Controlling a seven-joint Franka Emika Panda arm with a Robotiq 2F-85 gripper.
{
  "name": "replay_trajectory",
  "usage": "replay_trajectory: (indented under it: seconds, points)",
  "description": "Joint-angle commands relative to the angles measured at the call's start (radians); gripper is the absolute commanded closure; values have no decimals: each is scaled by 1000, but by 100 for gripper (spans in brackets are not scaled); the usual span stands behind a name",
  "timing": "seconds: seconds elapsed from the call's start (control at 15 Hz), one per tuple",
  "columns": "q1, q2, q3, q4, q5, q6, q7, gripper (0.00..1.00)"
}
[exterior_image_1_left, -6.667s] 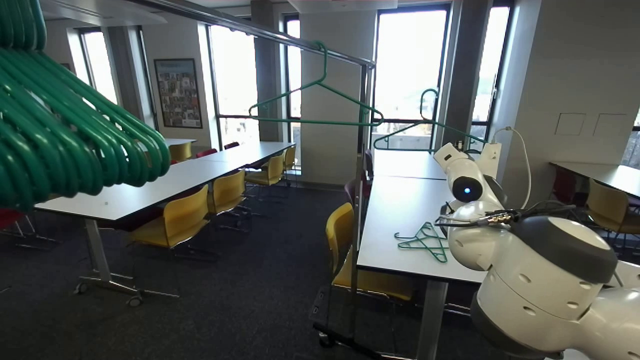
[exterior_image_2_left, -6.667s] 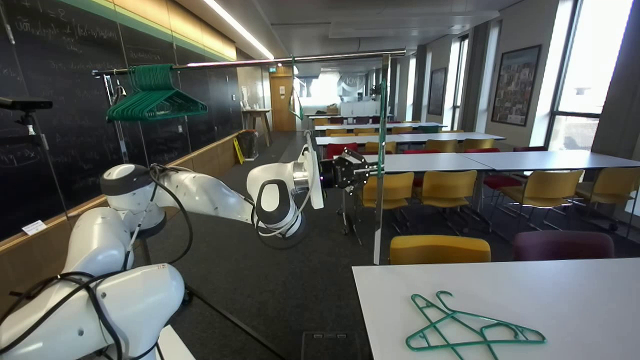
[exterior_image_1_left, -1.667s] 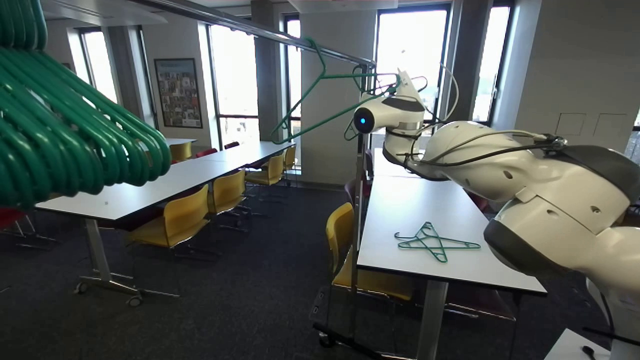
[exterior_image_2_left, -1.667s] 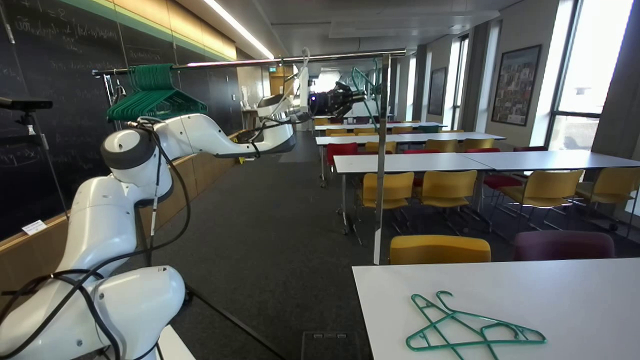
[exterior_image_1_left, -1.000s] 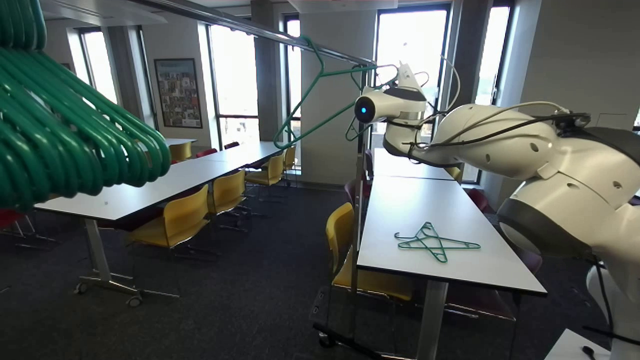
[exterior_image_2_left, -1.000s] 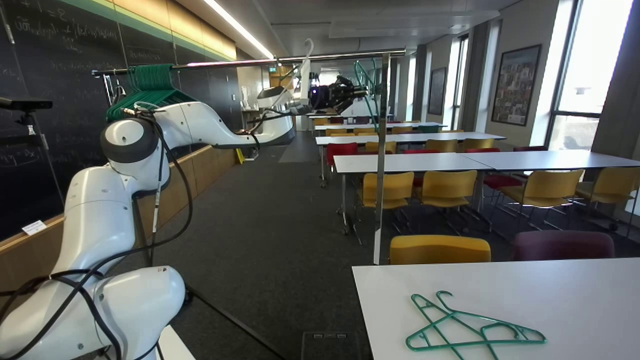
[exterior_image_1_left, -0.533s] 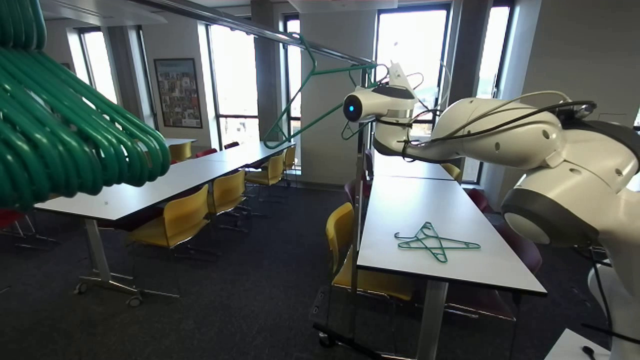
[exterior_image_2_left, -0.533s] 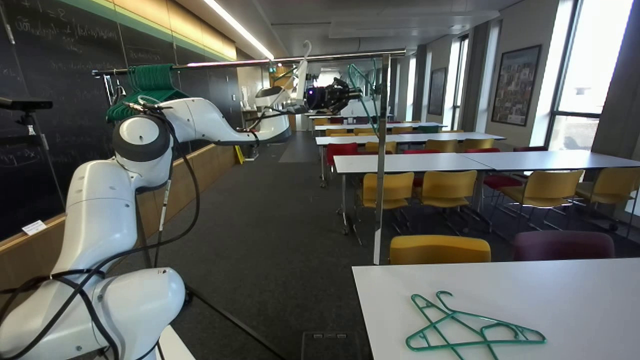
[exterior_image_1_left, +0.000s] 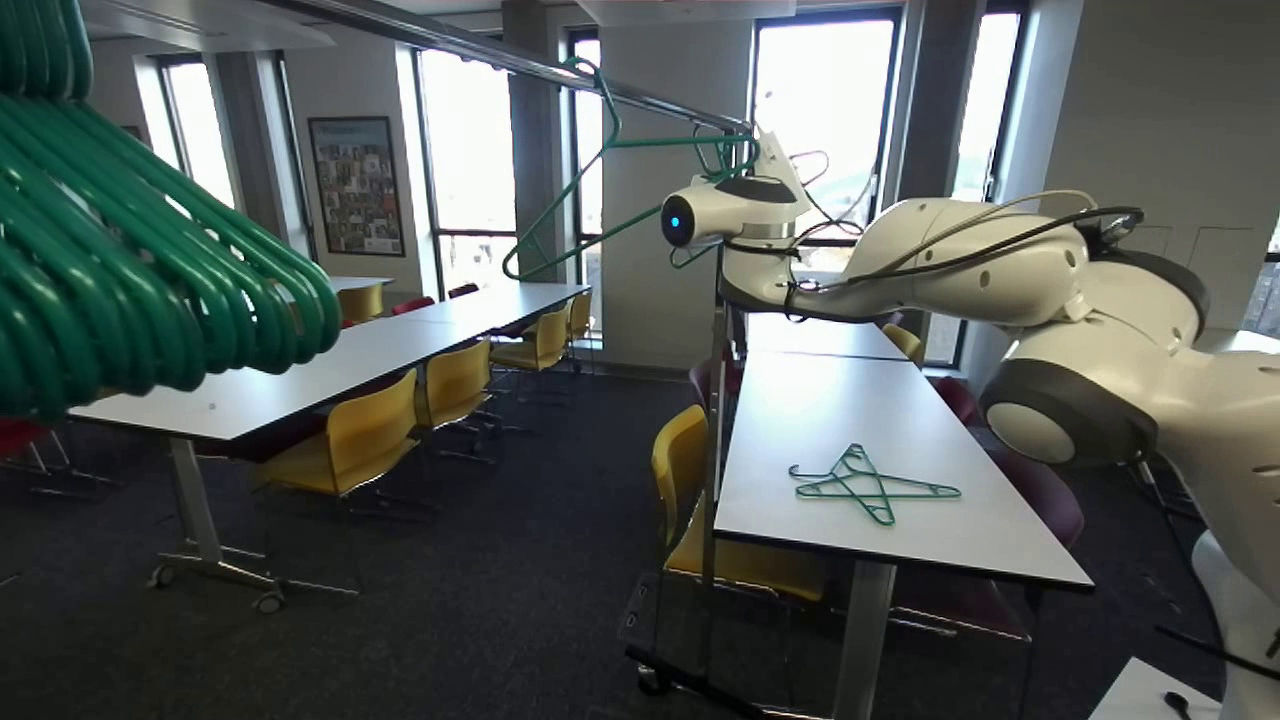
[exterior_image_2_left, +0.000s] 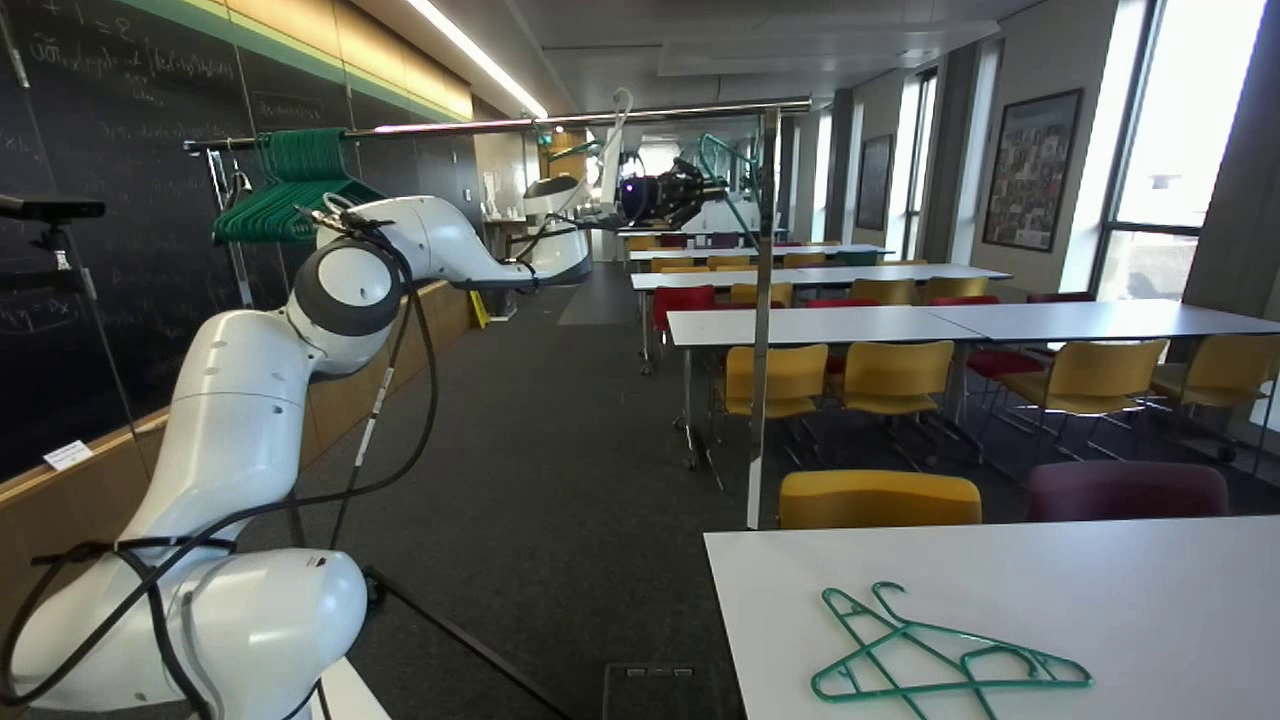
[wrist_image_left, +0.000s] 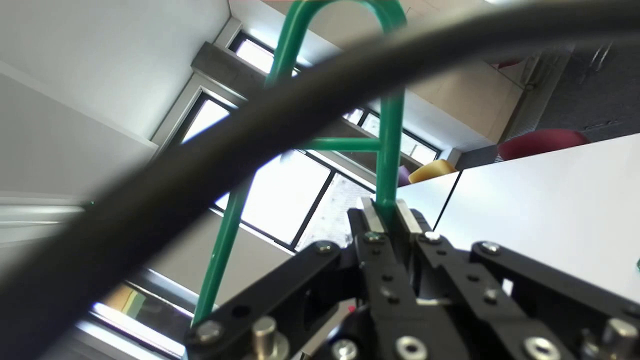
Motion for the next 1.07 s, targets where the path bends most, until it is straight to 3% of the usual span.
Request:
replay_trajectory:
  seconds: [0.0,0.07,0.13,0.33,1.0]
  points:
    - [-154,-50,219,135,-100,-71,-10,98]
    - [-189,-55,271,162,-127,-89,-9,98]
    - [-158,-17,173,172,-43,-49,-24,98]
    - [-179,-31,192,194,-41,-37,-6,98]
    - [-171,-113,193,-2,18,218,267,98]
